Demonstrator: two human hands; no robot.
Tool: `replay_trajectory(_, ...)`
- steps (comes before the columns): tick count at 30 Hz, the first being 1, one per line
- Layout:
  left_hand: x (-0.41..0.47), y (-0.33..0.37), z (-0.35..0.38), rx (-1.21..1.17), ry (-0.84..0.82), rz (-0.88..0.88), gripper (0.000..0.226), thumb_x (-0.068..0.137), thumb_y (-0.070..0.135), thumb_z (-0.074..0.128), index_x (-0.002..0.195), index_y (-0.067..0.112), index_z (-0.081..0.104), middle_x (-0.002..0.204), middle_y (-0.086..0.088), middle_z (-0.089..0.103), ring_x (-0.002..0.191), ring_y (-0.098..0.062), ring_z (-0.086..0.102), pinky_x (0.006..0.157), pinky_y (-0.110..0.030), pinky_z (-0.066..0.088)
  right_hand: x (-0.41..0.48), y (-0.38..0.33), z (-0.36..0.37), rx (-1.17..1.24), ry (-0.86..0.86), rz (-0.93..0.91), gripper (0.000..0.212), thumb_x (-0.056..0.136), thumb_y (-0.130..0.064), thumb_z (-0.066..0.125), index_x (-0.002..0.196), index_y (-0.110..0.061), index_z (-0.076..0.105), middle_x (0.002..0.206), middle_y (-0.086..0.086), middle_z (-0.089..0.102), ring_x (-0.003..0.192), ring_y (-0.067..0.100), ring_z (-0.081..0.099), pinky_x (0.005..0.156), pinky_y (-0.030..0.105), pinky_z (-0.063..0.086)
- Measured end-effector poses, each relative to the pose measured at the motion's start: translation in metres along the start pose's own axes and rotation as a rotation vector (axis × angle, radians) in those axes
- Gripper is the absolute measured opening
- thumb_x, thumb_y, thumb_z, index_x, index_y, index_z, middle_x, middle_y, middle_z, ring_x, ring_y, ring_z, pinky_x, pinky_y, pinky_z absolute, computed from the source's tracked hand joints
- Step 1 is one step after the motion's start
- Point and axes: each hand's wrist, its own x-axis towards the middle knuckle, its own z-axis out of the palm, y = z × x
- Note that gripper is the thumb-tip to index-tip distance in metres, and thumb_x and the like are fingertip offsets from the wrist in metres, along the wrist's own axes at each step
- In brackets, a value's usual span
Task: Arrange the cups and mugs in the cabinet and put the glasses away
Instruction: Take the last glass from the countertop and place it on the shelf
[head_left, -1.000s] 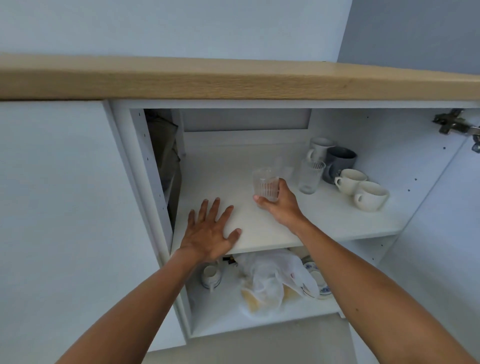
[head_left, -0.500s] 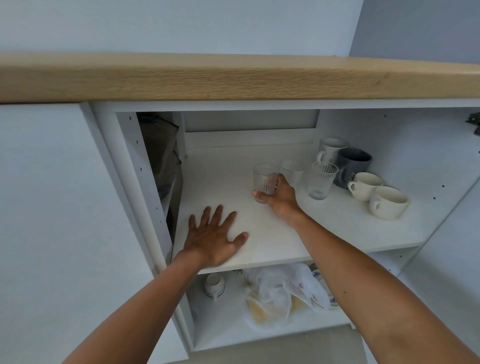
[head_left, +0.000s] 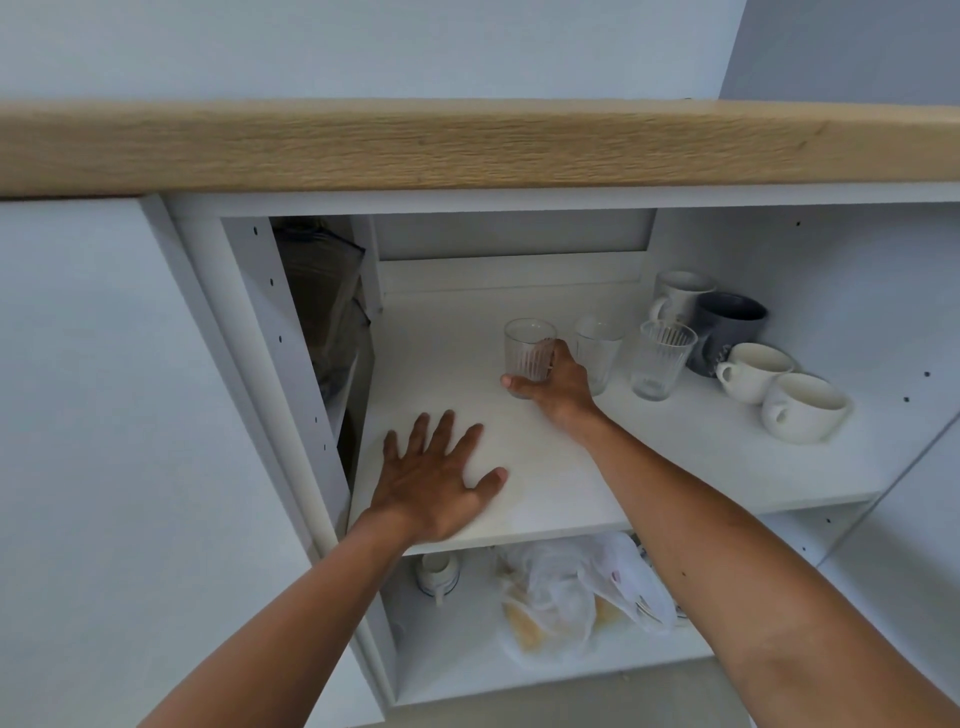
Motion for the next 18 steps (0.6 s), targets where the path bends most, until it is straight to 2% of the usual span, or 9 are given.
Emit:
replay_trajectory(7, -0.001, 0.0, 0.0, -0.003, 0.005, 0.003, 0.083, 0.082, 0.084, 0.007, 0.154, 0.045, -0.005, 0.166, 0.007, -0.015, 0.151, -0.021, -0.02, 0.12, -0.054, -0.01, -0.01, 0.0, -0.01, 0.027, -0.065, 0.043, 0.085, 0.07, -0.031, 0.089, 0.14, -0.011, 0.045, 0.132, 0.006, 0.062, 0.117, 0.019, 0.061, 0.096, 0.025, 0.046)
replay_trajectory(10, -0.002, 0.001, -0.002, 0.0, 0.007, 0.002, 0.082, 0.082, 0.084, 0.008, 0.154, 0.045, -0.003, 0.166, 0.007, -0.015, 0.152, -0.021, -0.018, 0.12, -0.054, -0.009, -0.02, 0.0, -0.017, 0.009, -0.099, 0.062, 0.094, 0.072, -0.032, 0.088, 0.149, -0.012, 0.036, 0.143, 0.009, 0.055, 0.13, 0.022, 0.054, 0.107, 0.03, 0.042)
replay_trajectory(12, -0.003, 0.001, -0.003, -0.006, 0.006, 0.003, 0.083, 0.082, 0.084, 0.008, 0.154, 0.045, -0.003, 0.166, 0.007, -0.014, 0.152, -0.022, -0.018, 0.12, -0.054, -0.009, -0.029, 0.0, -0.024, -0.023, -0.122, 0.089, 0.099, 0.076, -0.035, 0.085, 0.154, -0.013, 0.028, 0.149, 0.008, 0.049, 0.136, 0.022, 0.047, 0.109, 0.028, 0.038)
replay_trajectory(16, -0.003, 0.003, -0.003, -0.004, -0.003, -0.002, 0.084, 0.082, 0.085, 0.008, 0.154, 0.045, -0.004, 0.166, 0.007, -0.014, 0.152, -0.022, -0.017, 0.12, -0.055, -0.007, -0.054, 0.004, -0.041, -0.118, -0.137, 0.063, 0.091, 0.08, -0.042, 0.079, 0.153, -0.016, 0.03, 0.15, 0.005, 0.046, 0.138, 0.021, 0.044, 0.101, 0.024, 0.038)
replay_trajectory(18, -0.003, 0.003, -0.004, -0.003, -0.002, -0.001, 0.084, 0.082, 0.084, 0.009, 0.155, 0.045, -0.003, 0.166, 0.007, -0.013, 0.152, -0.022, -0.016, 0.12, -0.055, -0.007, -0.068, 0.009, -0.051, -0.206, -0.153, 0.02, 0.087, 0.083, -0.047, 0.074, 0.153, -0.017, 0.03, 0.152, 0.005, 0.044, 0.14, 0.022, 0.041, 0.106, 0.027, 0.037)
